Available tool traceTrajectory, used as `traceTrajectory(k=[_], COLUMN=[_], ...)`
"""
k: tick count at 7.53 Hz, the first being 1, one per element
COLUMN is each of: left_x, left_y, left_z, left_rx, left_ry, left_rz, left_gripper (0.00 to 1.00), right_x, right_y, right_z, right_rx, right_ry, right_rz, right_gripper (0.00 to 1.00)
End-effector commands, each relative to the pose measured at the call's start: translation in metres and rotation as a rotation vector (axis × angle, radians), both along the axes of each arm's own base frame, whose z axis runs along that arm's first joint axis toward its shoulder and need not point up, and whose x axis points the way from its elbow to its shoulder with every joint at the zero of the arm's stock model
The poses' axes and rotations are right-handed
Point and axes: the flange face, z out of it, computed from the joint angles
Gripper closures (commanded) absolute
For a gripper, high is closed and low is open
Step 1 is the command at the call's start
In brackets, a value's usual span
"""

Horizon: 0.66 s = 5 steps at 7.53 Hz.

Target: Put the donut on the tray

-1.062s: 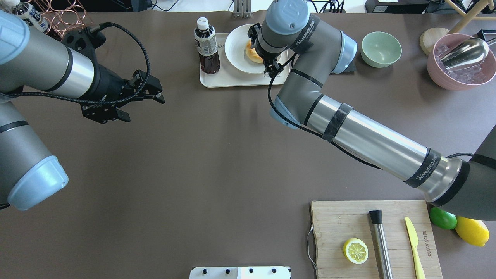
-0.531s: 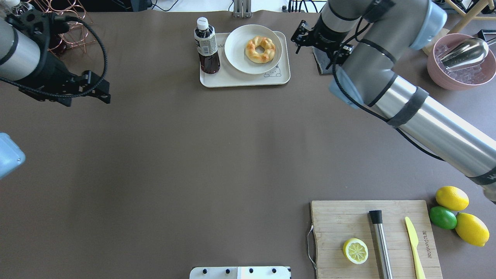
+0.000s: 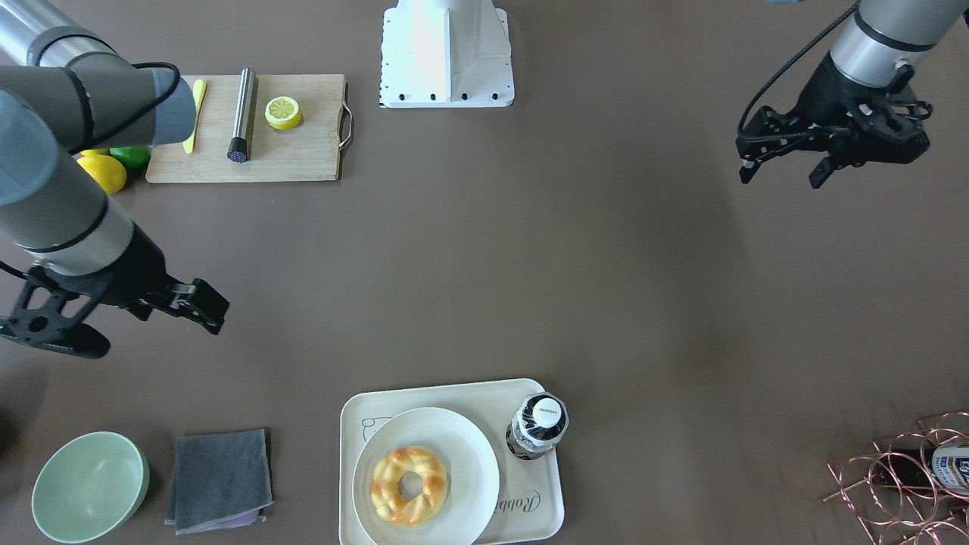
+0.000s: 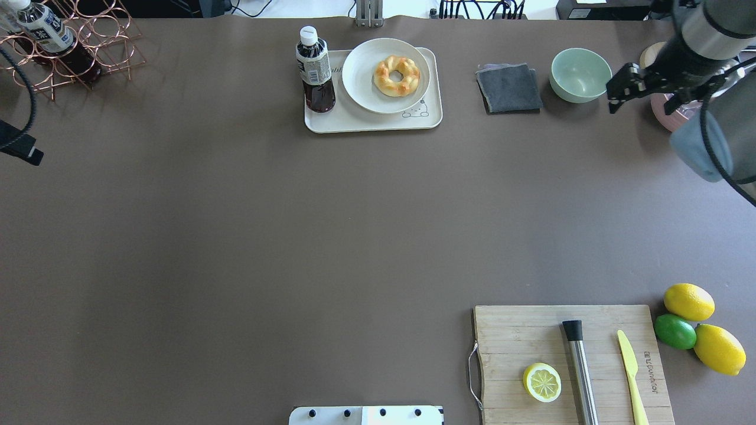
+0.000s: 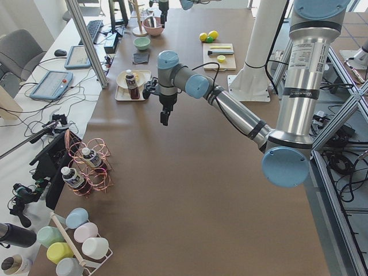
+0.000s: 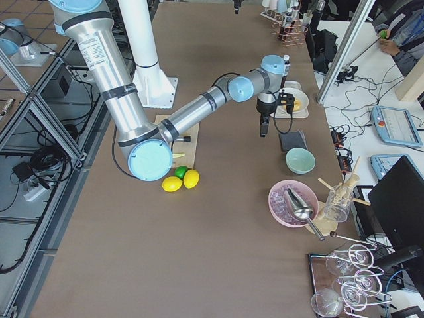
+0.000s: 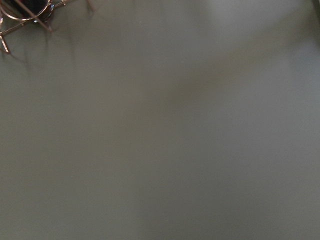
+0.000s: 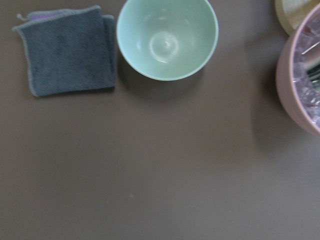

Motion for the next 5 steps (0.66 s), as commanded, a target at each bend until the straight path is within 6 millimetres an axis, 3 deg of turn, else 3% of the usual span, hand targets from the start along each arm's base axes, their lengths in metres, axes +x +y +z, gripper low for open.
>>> traceTrajectory(k=[1,2,5], left_x=[-0.081,-0.113,-0.166], left_y=[0.017,0.018,0.014], left_z=[0.075,0.103,0.175], left_rx=[-0.004,0.004,-0.009], left_ry=[0.007,-0.005,0.065], left_rz=[0.042,0.039,0.064], left_gripper=[0.02,0.02,0.02], right_x=[0.11,0.151,0.214], right_y=[0.029,0.039,0.076], right_z=[0.091,0.118,0.17], right_rx=[0.072,0.105,0.14], right_ry=[0.021,0.036,-0.004], right_rz=[-0.152,-0.185,-0.239], right_gripper=[0.0,0.0,0.0])
